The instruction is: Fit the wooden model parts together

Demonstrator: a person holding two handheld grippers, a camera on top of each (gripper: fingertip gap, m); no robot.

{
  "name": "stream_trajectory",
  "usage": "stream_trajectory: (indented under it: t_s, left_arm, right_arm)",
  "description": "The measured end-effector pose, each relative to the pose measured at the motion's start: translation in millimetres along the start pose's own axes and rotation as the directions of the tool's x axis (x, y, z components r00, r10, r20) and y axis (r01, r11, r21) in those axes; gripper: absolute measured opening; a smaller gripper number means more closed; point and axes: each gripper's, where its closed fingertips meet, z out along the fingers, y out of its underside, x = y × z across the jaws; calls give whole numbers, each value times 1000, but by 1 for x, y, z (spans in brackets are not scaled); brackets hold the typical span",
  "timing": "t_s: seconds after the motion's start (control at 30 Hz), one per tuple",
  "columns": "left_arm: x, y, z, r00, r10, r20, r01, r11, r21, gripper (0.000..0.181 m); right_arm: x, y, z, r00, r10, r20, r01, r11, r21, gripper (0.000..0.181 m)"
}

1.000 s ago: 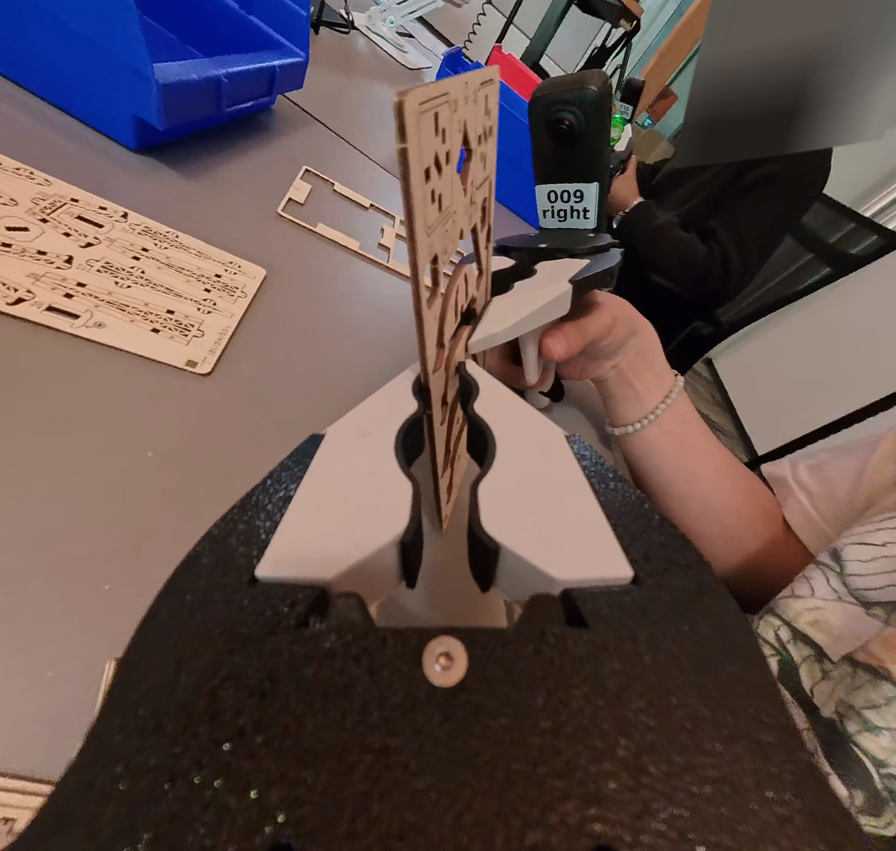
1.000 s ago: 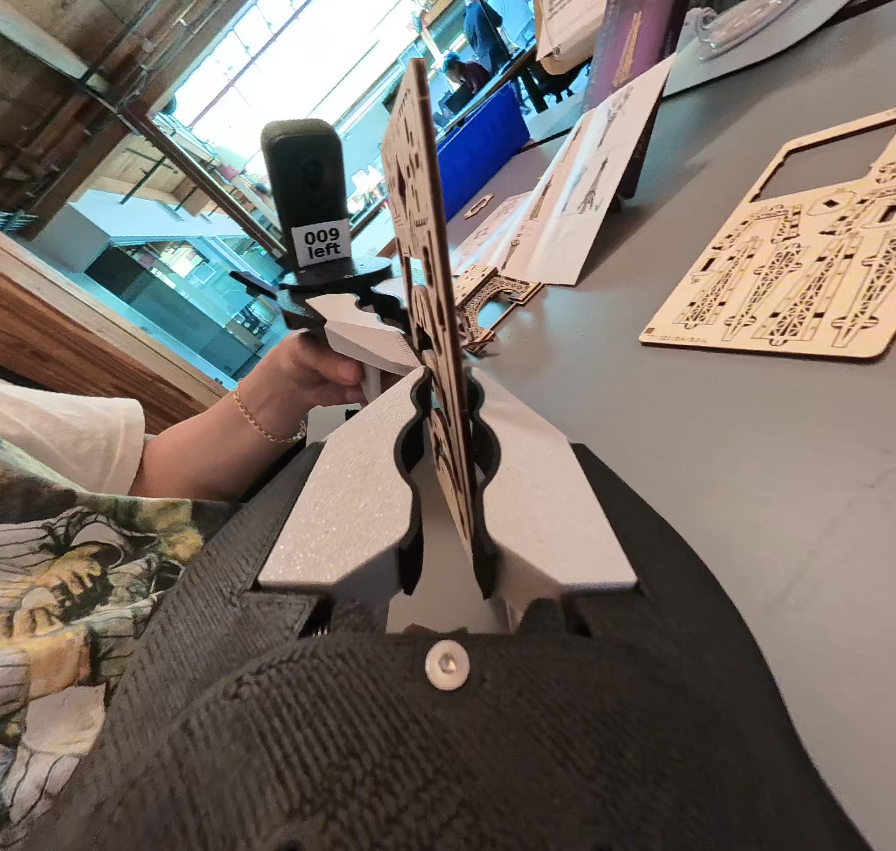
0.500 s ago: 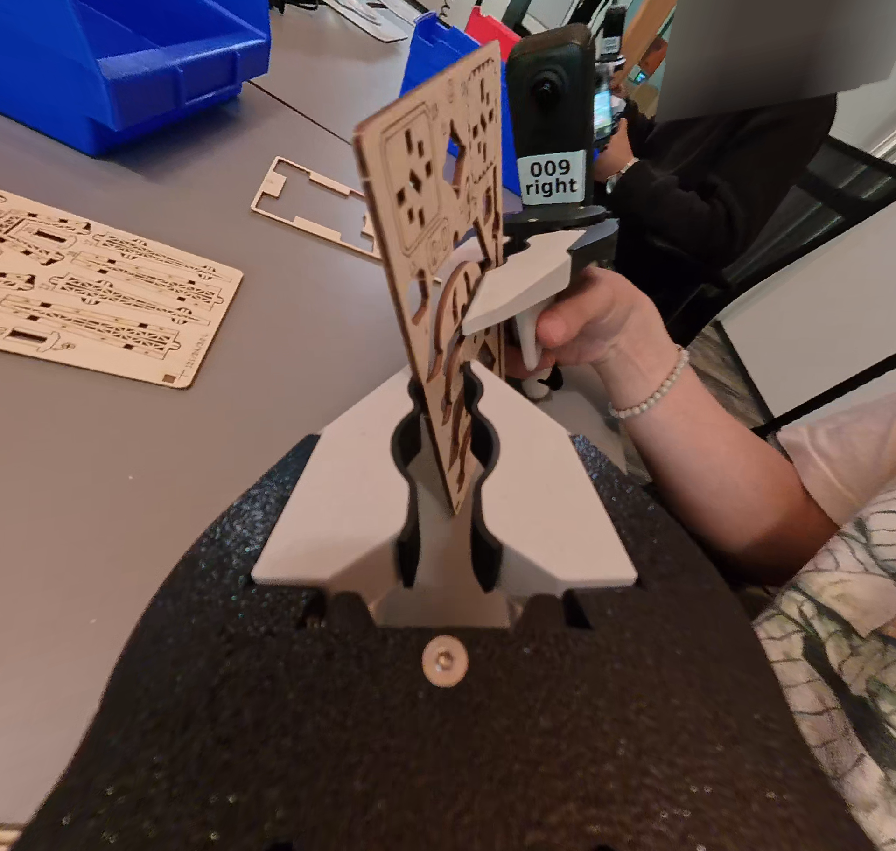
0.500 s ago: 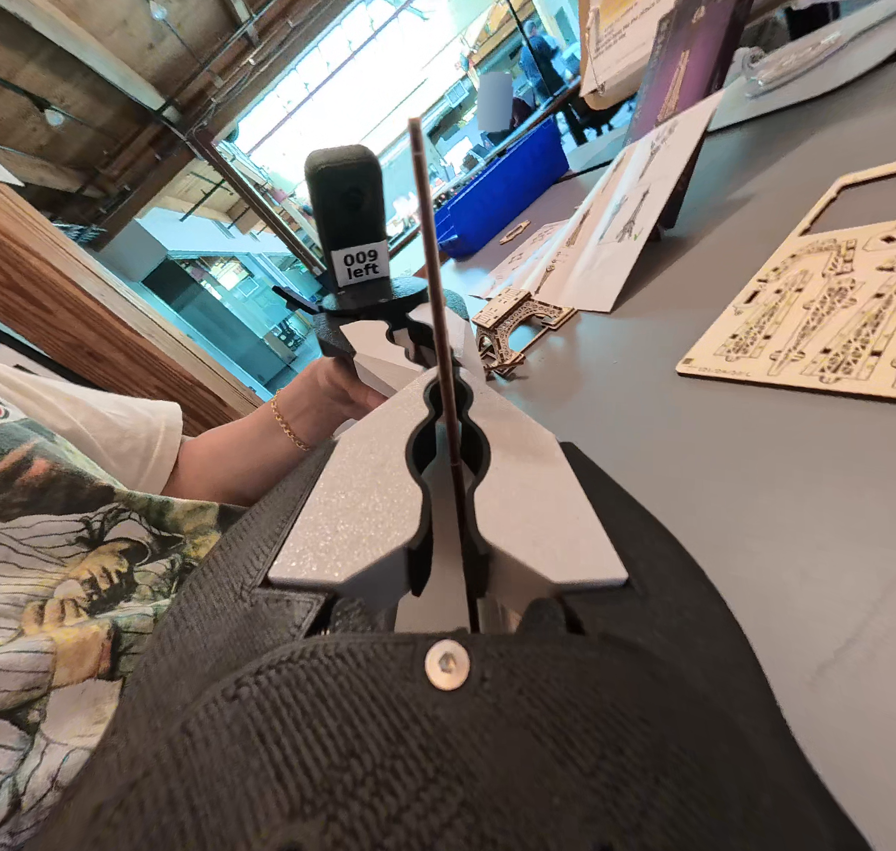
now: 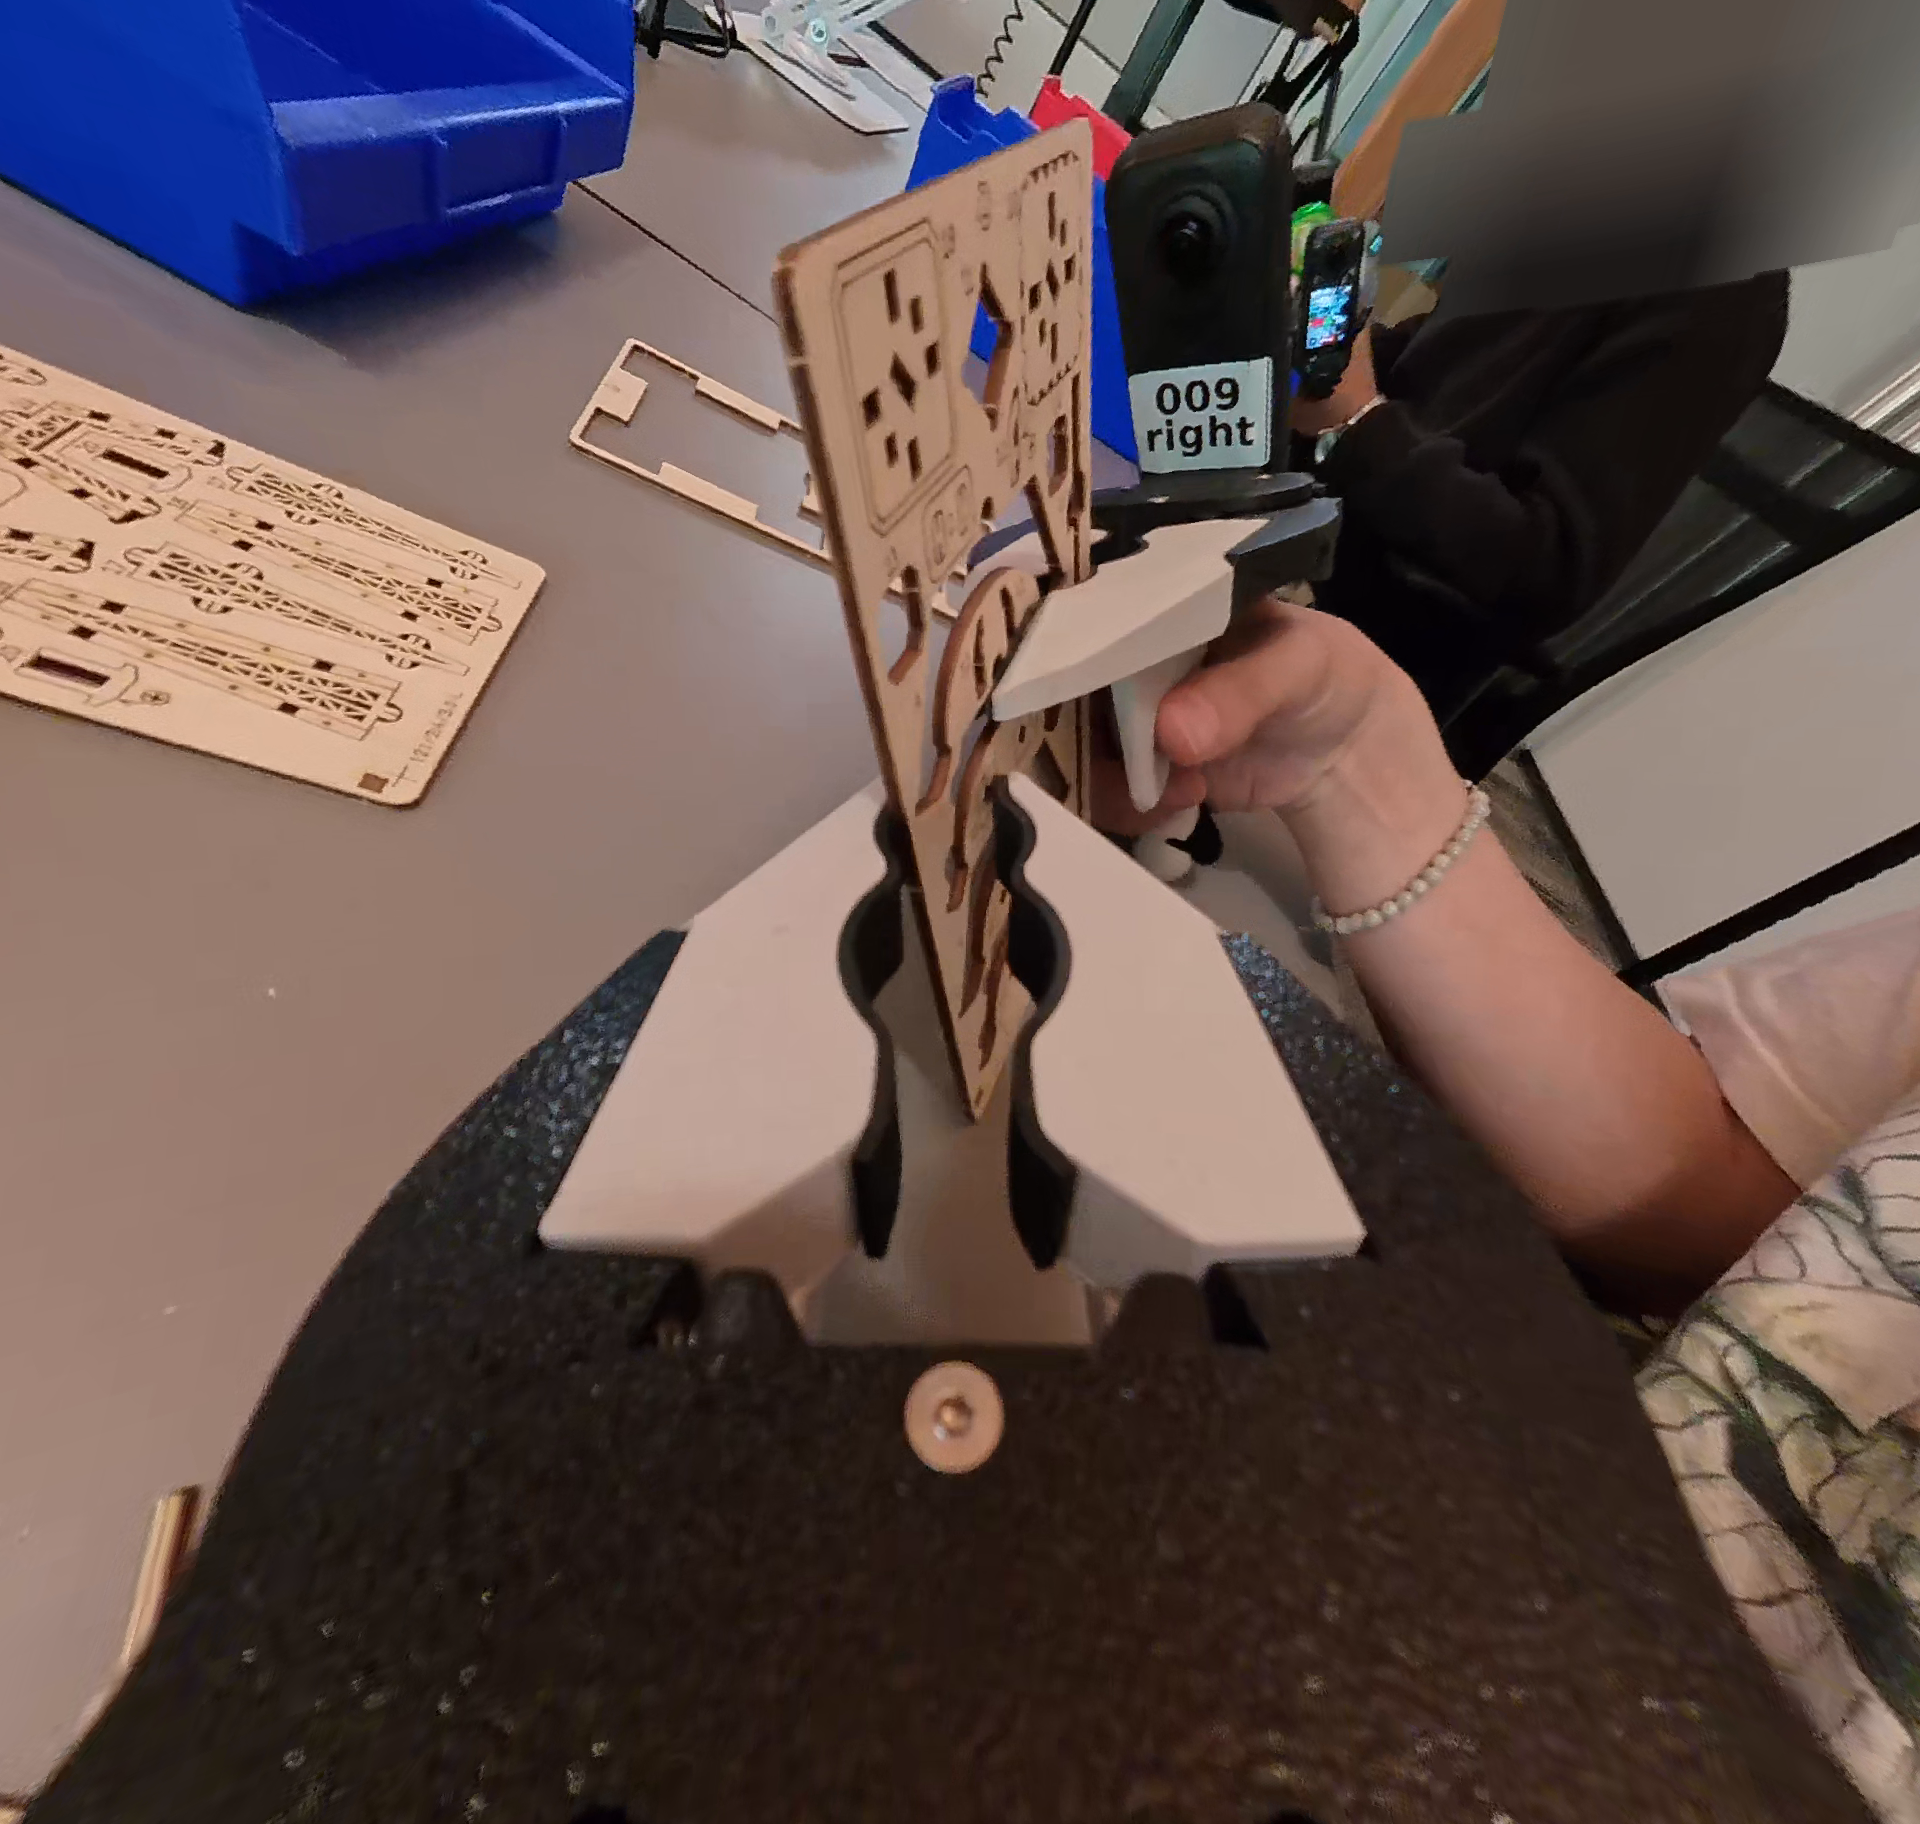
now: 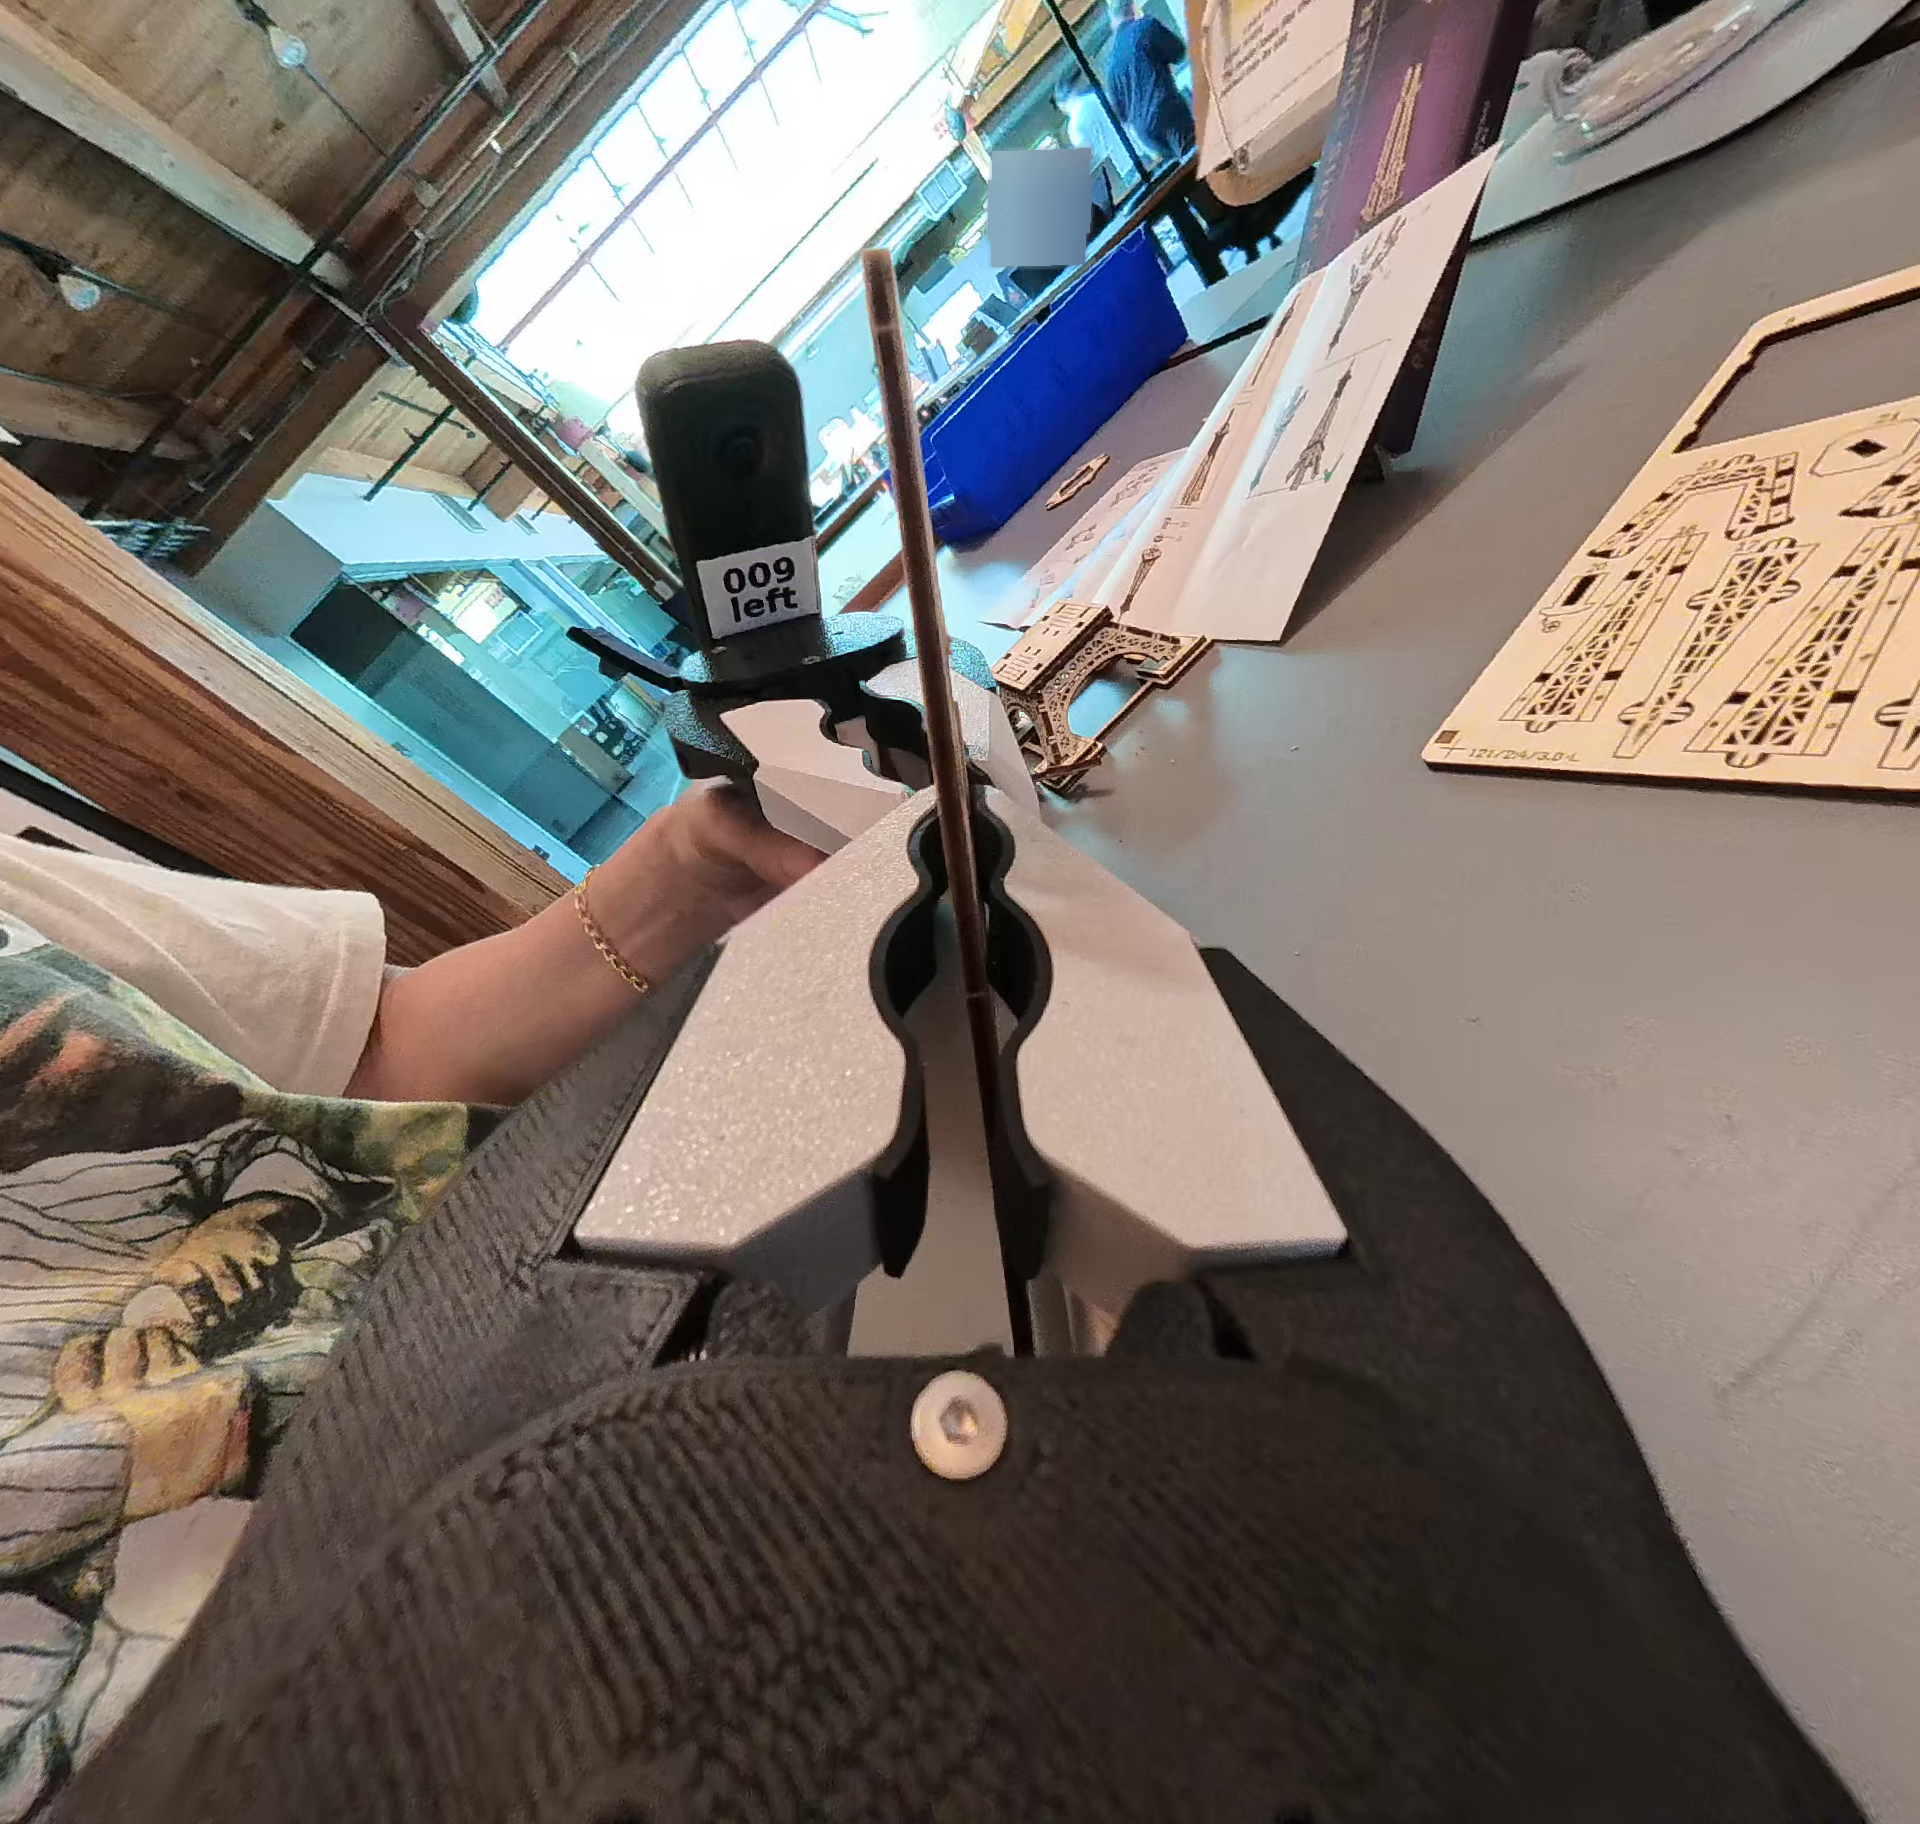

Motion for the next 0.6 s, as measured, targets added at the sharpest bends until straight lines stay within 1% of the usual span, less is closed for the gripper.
stream_trajectory:
  t_s: [0.07, 0.13, 0.17, 0.2, 0.23, 0.3, 0.33, 0.37, 0.4, 0.47, 0.5, 0.53, 0.6]
  left_arm:
    - [-3, 0, 1, 998, 47, 38, -47, 999, -13, 12]
    - [-6, 0, 2, 995, 65, 74, -63, 998, -26, 12]
    - [-13, 0, 2, 989, 85, 123, -81, 996, -36, 6]
    - [-17, 2, 3, 981, 110, 159, -103, 993, -54, 7]
    - [-16, 1, 3, 981, 103, 165, -94, 993, -66, 6]
    - [-10, -1, 3, 981, 115, 155, -101, 990, -98, 8]
    - [-10, 1, 3, 976, 148, 161, -126, 982, -139, 16]
    - [-10, 3, 3, 969, 187, 164, -159, 973, -168, 29]
    - [-9, 4, 4, 966, 205, 154, -178, 968, -175, 33]
    - [-5, 6, 6, 980, 156, 123, -133, 975, -176, 34]
    - [-2, 8, 7, 987, 123, 101, -104, 979, -175, 40]
    - [-1, 9, 7, 990, 99, 97, -81, 982, -173, 41]
    - [-3, 11, 4, 990, 74, 119, -53, 984, -169, 54]
  right_arm:
    - [3, 0, 0, 1000, 18, -10, -18, 1000, 4, 0]
    - [4, -1, -1, 999, 35, -13, -35, 999, 12, 0]
    - [2, -1, -1, 999, 43, 3, -43, 999, 13, 0]
    - [8, 0, -1, 998, 55, -34, -55, 998, 8, 0]
    - [10, 0, -1, 997, 58, -46, -57, 998, 8, 0]
    - [4, -3, -4, 999, 44, -4, -44, 999, 30, 0]
    - [5, -5, -5, 999, 50, -5, -50, 998, 43, 0]
    - [9, -7, -7, 998, 63, -22, -62, 996, 57, 0]
    - [12, -8, -8, 997, 76, -31, -74, 995, 71, 0]
    - [8, -10, -9, 997, 75, -6, -74, 994, 81, 0]
    - [9, -11, -10, 998, 66, -18, -64, 994, 87, 0]
    - [10, -12, -11, 998, 61, -27, -59, 994, 91, 0]
    - [8, -15, -14, 999, 50, -13, -48, 993, 111, 0]
